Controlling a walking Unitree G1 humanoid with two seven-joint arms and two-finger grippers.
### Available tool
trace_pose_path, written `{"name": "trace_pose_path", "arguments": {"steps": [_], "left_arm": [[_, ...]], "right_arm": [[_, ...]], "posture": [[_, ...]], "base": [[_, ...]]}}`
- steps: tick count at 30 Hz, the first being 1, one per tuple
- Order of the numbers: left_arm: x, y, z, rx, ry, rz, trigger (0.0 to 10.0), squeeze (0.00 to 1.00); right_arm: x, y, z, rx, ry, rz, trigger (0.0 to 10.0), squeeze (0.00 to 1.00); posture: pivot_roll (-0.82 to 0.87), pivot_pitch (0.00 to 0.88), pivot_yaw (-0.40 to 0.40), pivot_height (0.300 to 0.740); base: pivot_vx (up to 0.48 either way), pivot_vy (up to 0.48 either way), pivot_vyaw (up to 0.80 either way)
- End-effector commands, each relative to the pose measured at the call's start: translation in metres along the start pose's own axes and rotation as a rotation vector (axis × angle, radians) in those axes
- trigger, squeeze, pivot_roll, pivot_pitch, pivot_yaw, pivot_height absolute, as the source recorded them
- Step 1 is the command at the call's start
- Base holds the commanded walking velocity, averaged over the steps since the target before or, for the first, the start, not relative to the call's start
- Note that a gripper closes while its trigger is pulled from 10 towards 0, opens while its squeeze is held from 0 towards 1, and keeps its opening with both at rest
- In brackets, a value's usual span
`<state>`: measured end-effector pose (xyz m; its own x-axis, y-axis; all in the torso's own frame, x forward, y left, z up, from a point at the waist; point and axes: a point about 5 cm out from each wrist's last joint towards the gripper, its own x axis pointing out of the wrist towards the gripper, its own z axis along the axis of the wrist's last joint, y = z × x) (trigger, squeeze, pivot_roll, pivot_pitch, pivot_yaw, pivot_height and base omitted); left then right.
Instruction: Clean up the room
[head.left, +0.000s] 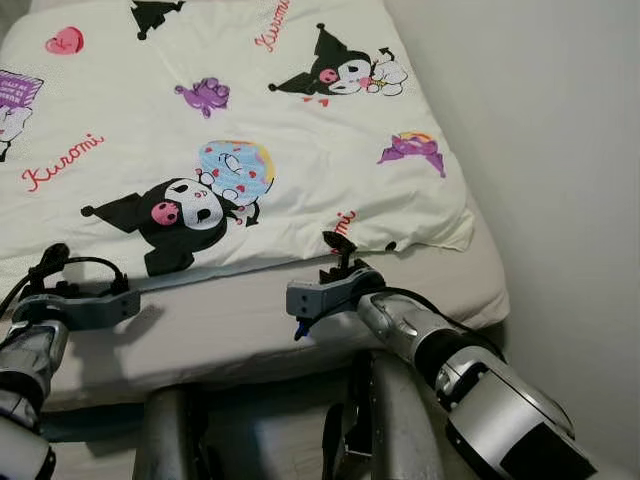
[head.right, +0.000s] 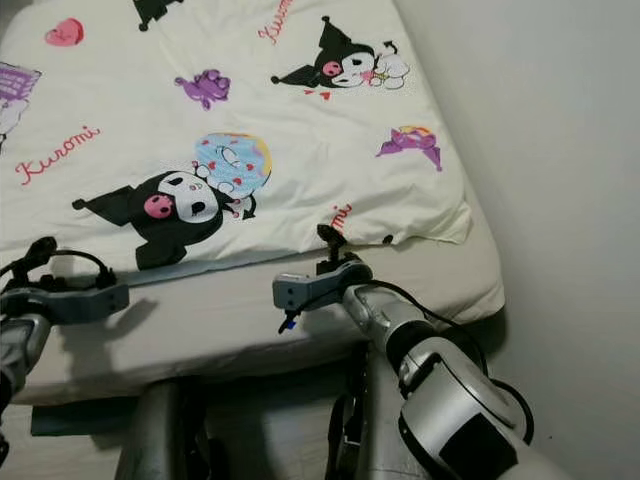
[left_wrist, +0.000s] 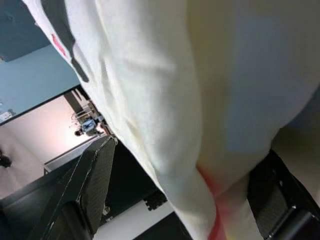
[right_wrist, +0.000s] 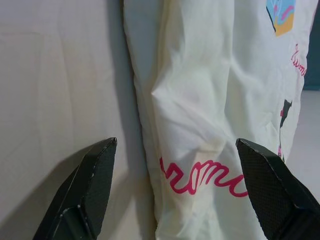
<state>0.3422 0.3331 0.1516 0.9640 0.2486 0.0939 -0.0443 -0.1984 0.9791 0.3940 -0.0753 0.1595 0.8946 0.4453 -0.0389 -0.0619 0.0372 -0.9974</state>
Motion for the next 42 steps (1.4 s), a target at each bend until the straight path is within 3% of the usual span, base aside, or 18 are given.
{"name": "trace_pose_path", "arguments": {"steps": [1,6,7,9,10,21,33,42], "left_arm": [[-0.004,-0.005,-0.008,0.030,0.021,-0.011,10.0,0.00],[0.001,0.007,-0.012,0.022,0.036,0.032,10.0,0.00],[0.004,0.012,-0.012,0.008,0.040,0.040,9.5,0.00],[0.005,0.013,-0.013,0.001,0.040,0.041,9.5,0.00],[0.005,0.015,-0.012,-0.003,0.034,0.044,10.0,0.00],[-0.001,0.010,-0.020,0.009,0.008,0.055,10.0,0.00],[-0.006,0.010,-0.030,0.014,-0.005,0.065,10.0,0.00],[-0.007,0.005,-0.027,0.005,-0.017,0.055,10.0,0.00]], "right_arm": [[-0.005,0.013,-0.001,0.005,-0.006,0.029,10.0,0.00],[-0.006,0.015,-0.001,-0.006,-0.019,0.028,10.0,0.00],[-0.007,0.014,-0.004,-0.021,-0.004,0.020,10.0,0.00],[-0.007,0.014,-0.005,-0.028,0.003,0.017,10.0,0.00],[-0.007,0.014,-0.006,-0.038,0.014,0.010,10.0,0.00],[-0.003,0.010,-0.003,-0.093,0.042,-0.027,10.0,0.00],[0.006,-0.008,0.006,-0.182,0.018,-0.044,10.0,0.00],[0.013,-0.034,0.009,-0.212,0.023,-0.134,10.0,0.00]], "posture": [[-0.13,0.556,-0.094,0.564],[-0.13,0.552,-0.091,0.564],[-0.09,0.561,-0.092,0.564],[-0.09,0.564,-0.089,0.564],[-0.06,0.565,-0.095,0.564],[0.06,0.530,-0.110,0.564],[0.10,0.540,-0.136,0.564],[0.09,0.542,-0.134,0.564]], "base": [[0.000,0.000,0.00],[0.000,0.000,0.00],[0.000,0.000,0.00],[0.000,0.000,0.00],[0.000,0.000,0.00],[0.000,0.000,0.00],[0.000,0.000,0.00],[0.000,0.000,0.00]]}}
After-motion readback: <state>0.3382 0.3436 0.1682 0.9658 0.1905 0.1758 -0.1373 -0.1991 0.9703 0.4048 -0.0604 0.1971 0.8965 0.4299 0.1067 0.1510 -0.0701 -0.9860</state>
